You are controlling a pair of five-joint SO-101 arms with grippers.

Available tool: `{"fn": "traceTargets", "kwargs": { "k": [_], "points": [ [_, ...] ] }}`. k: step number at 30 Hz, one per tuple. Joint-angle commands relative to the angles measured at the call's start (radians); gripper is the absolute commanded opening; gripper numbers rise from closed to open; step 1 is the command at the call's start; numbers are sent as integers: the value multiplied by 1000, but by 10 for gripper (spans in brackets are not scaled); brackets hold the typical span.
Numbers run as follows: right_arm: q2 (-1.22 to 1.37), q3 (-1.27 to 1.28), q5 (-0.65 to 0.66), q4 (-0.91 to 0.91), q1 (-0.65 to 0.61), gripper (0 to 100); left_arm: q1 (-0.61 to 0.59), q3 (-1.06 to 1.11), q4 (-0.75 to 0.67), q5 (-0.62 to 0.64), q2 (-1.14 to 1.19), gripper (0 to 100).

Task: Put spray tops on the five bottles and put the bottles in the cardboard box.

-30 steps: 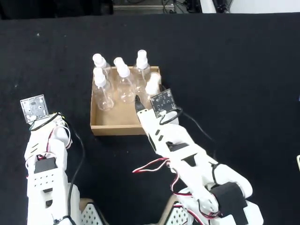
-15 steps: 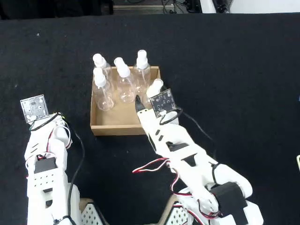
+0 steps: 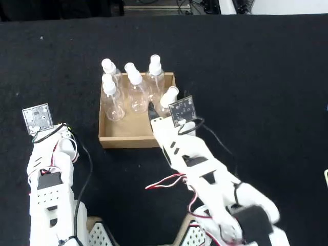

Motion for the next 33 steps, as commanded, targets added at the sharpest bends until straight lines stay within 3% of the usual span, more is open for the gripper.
{"fn": "traceTargets", "kwargs": {
  "k": [1,10,20,22,26,30,33],
  "points": [
    [-157,-10,-9,107,-6,347,-10,-13,-23,-2,-20,30],
    [-429,-173,-6,433,28,350,-8,-13,-23,-2,-20,30],
    [-550,-489,-8,829,224,339,-8,-2,-23,-2,-18,30],
    [-590,-504,-9,914,285,276,-12,1,-17,-2,-18,30],
    [-670,-475,-3,1045,422,28,-13,-8,15,-3,-20,30],
    [-717,-338,-3,1066,523,47,-12,-67,169,-3,-61,30],
    [-742,-234,-3,1079,565,8,-4,-61,249,-3,-158,30]
  ]
}}
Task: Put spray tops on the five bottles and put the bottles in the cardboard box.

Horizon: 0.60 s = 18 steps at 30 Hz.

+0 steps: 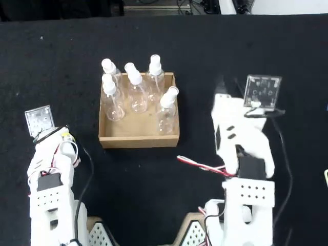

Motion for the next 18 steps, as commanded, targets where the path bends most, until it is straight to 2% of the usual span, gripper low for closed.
{"fn": "traceTargets", "kwargs": {
  "k": [1,4,7,11,16,18],
  "points": [
    [-62,79,-3,40,61,13,-2,-48,107,-3,-157,30],
    [-116,137,2,155,87,11,-1,10,137,-3,-311,29],
    [-200,208,86,261,92,11,1,33,213,-3,-445,29],
    [-351,381,158,292,94,11,33,67,279,-3,-586,29],
    [-602,588,160,299,117,11,74,168,193,-3,-661,29],
    [-707,575,157,377,133,11,73,166,186,-3,-646,30]
  ]
}}
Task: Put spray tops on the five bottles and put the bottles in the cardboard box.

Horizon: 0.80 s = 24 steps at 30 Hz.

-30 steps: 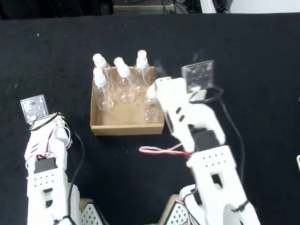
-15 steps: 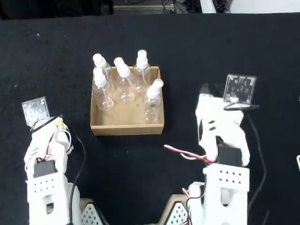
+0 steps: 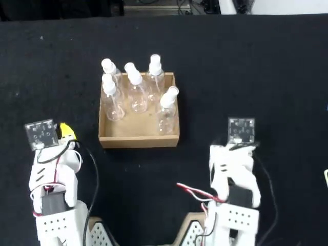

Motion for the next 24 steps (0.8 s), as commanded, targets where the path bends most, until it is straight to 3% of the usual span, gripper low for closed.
{"fn": "traceTargets", "kwargs": {
  "k": [1,10,13,24],
  "points": [
    [-203,-2,8,107,41,11,22,30,-48,-3,-2,30],
    [-217,-2,11,466,49,11,28,30,-110,-2,3,30],
    [-220,-2,9,468,48,11,18,31,-98,-3,9,30],
    [-220,-2,9,468,46,11,18,31,551,-3,0,30]
  ]
}}
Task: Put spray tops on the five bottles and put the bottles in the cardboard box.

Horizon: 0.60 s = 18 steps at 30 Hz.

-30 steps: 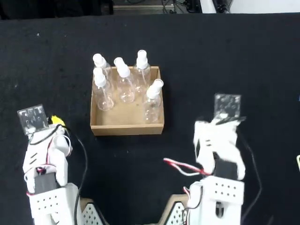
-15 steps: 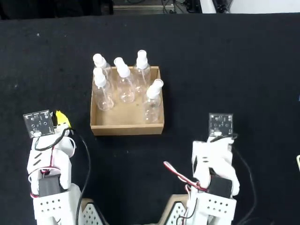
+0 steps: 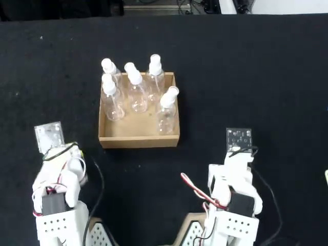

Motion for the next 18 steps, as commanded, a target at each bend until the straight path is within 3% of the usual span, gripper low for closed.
{"fn": "traceTargets", "kwargs": {
  "k": [1,18],
  "points": [
    [-59,-2,0,6,15,11,-4,24,224,-5,-8,30],
    [-97,-4,0,26,9,11,15,24,249,0,-18,30]
  ]
}}
